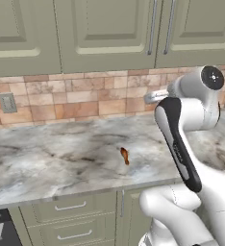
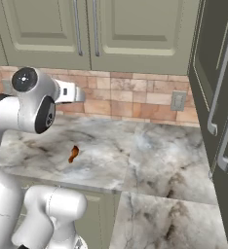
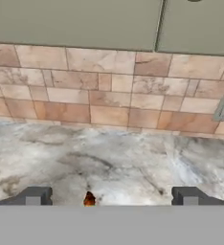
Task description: Retrieve the tupperware from the cabinet, then place the raw meat into the tupperware to avoid contamination.
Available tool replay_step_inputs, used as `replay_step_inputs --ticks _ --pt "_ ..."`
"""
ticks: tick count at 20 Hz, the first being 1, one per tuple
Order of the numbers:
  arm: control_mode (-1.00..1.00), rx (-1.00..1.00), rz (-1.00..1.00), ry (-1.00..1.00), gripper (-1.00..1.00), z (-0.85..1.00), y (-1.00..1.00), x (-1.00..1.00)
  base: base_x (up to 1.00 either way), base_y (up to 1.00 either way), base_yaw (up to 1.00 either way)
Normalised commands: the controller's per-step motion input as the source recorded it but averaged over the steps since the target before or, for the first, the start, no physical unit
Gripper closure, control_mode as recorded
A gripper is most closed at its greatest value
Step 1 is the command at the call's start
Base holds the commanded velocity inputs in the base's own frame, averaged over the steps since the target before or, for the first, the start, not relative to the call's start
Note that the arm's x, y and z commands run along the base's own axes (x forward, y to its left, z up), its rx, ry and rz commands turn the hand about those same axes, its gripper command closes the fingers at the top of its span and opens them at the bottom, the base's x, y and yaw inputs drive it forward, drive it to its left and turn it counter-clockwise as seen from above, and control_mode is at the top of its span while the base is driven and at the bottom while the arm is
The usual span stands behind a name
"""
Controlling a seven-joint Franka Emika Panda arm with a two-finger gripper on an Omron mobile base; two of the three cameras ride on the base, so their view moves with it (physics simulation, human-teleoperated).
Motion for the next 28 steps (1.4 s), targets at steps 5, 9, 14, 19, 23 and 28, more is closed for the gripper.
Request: replay_step_inputs --ticks 5,9,14,19,23,28 --pt "-1.00 0.00 0.00 -0.26 -1.00 0.24 -0.03 -0.28 0.00 0.00 0.00" --pt "-1.00 0.00 0.00 -0.27 -1.00 0.24 -0.02 -0.24 0.00 0.00 0.00" --pt "-1.00 0.00 0.00 -0.19 -1.00 0.24 0.00 -0.10 0.00 0.00 0.00" --pt "-1.00 0.00 0.00 -0.14 -1.00 0.34 0.00 0.00 0.00 0.00 0.00" --pt "-1.00 0.00 0.00 -0.10 -1.00 0.30 0.00 0.00 0.00 0.00 0.00" --pt "-1.00 0.00 0.00 -0.08 -1.00 0.26 0.00 0.00 0.00 0.00 0.00"
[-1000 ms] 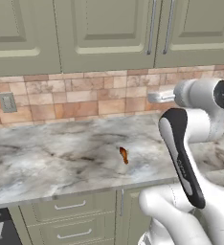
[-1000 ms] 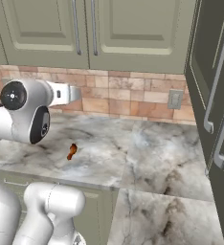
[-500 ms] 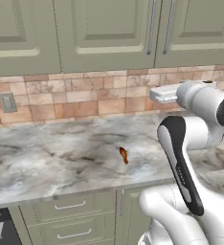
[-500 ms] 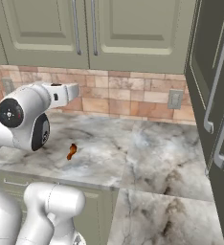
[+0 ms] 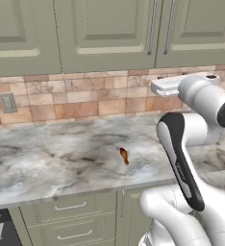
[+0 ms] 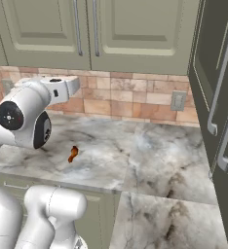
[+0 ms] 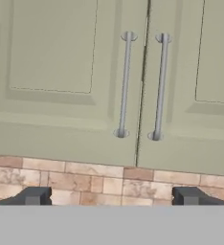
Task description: Retrieve the tupperware from the cabinet, then place the raw meat into the tupperware to avoid contamination.
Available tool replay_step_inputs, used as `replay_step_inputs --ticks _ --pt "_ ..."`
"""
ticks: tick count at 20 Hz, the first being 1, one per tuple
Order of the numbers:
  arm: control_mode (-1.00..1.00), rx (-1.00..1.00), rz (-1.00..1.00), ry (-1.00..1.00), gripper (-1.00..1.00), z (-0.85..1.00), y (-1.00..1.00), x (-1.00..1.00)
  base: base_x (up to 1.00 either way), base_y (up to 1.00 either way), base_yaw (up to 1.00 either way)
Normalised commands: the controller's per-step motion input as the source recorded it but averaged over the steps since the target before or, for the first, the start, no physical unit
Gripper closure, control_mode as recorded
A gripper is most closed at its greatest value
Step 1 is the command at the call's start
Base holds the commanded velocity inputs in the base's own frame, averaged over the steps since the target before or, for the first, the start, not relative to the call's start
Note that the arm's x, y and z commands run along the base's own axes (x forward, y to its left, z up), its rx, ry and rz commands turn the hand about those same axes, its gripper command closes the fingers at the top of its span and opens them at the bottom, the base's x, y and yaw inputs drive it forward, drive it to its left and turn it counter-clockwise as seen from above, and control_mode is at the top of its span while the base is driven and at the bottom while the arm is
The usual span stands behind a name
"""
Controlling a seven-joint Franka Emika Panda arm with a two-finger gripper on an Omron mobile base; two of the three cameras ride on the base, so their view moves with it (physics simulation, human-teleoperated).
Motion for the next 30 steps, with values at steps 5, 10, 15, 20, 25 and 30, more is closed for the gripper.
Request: replay_step_inputs --ticks 5,10,15,20,25,30 --pt "-1.00 0.00 0.00 -0.06 -1.00 0.31 0.00 0.00 0.00 0.00 0.00" --pt "-1.00 0.00 0.00 -0.03 -1.00 0.27 0.00 0.13 0.00 0.00 0.00" --pt "-1.00 0.00 0.00 0.00 -1.00 0.12 0.00 0.25 0.00 0.00 0.00" --pt "-1.00 0.00 0.01 0.00 -1.00 0.10 0.00 0.33 0.00 0.00 0.00" --pt "-1.00 0.00 0.00 0.00 -1.00 0.13 0.00 0.37 0.00 0.00 0.00" --pt "-1.00 0.00 0.00 0.00 -1.00 0.10 0.00 0.41 0.00 0.00 0.00"
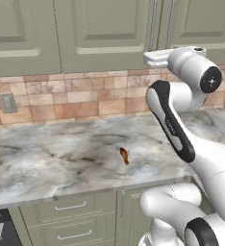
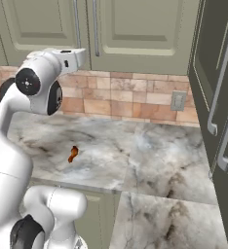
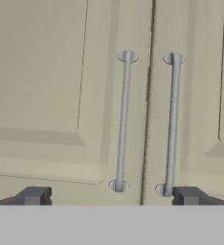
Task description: Retrieve the tupperware from the cabinet, then place the raw meat into the tupperware to avoid contamination.
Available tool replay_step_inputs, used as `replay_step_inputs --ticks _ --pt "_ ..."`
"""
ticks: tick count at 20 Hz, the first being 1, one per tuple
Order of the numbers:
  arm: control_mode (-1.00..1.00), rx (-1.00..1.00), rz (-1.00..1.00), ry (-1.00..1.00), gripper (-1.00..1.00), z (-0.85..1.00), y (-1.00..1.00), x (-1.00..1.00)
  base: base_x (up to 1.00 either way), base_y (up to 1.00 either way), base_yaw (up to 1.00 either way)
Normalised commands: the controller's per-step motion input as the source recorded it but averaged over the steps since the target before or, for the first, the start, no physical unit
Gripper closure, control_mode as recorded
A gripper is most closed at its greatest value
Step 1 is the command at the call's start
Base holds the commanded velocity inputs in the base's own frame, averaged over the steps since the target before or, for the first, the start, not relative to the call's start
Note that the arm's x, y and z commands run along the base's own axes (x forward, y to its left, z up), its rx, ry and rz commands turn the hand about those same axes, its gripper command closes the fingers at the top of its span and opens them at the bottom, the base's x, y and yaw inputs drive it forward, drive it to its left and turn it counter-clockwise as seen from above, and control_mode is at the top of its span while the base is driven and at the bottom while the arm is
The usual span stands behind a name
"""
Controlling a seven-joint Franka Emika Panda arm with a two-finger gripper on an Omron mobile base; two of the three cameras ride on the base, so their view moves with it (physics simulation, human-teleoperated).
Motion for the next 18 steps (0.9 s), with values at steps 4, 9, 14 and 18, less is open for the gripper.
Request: replay_step_inputs --ticks 4,9,14,18 --pt "-1.00 0.00 0.00 0.00 -1.00 0.07 0.00 0.47 0.00 0.00 0.00" --pt "-1.00 0.01 0.01 0.00 -1.00 0.02 -0.02 0.45 0.00 0.00 0.00" --pt "-1.00 0.00 0.03 0.00 -1.00 0.00 -0.07 0.47 0.00 0.00 0.00" --pt "-1.00 0.00 0.03 0.00 -1.00 0.00 -0.06 0.49 0.00 0.00 0.00"
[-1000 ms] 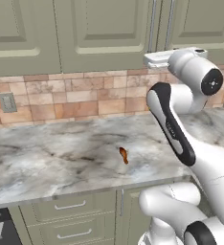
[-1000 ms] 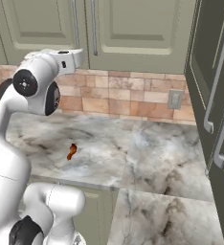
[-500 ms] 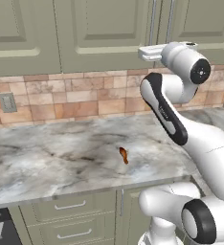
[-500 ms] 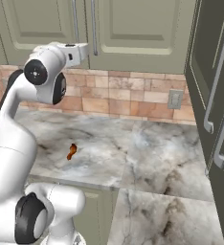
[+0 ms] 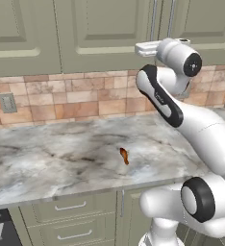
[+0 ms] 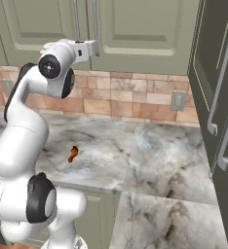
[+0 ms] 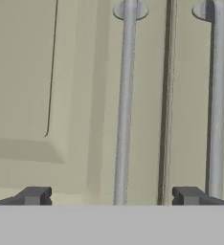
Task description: Retrieve the tupperware from the cabinet, then place the raw meat into the tupperware to avoid contamination.
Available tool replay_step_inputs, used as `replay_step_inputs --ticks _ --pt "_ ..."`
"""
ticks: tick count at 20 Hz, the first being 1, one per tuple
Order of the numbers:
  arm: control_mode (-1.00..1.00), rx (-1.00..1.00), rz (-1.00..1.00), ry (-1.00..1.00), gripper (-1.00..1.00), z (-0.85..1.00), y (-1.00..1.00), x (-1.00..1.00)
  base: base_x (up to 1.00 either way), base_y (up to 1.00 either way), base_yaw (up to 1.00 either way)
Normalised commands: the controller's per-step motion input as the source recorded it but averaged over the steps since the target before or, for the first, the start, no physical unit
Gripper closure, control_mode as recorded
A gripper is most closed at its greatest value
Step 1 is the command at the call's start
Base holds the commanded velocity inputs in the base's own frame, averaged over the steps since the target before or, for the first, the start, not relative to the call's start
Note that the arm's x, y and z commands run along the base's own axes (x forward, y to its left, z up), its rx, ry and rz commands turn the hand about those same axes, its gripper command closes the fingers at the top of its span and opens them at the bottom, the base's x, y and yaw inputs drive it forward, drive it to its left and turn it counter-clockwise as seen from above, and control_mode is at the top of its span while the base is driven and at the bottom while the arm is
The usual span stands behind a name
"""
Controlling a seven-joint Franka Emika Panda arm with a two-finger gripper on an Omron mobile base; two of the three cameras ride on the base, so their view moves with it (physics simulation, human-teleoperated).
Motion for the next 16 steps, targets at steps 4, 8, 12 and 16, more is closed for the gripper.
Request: replay_step_inputs --ticks 4,8,12,16 --pt "-1.00 0.00 0.02 0.00 -1.00 0.00 -0.03 0.50 0.00 0.00 0.00" --pt "-1.00 0.00 0.01 0.00 -1.00 -0.01 0.00 0.53 0.00 0.00 0.00" --pt "-1.00 0.00 0.00 0.00 -1.00 -0.01 0.00 0.56 0.00 0.00 0.00" --pt "-1.00 0.00 0.00 0.01 -1.00 -0.02 0.00 0.57 0.00 0.00 0.00"
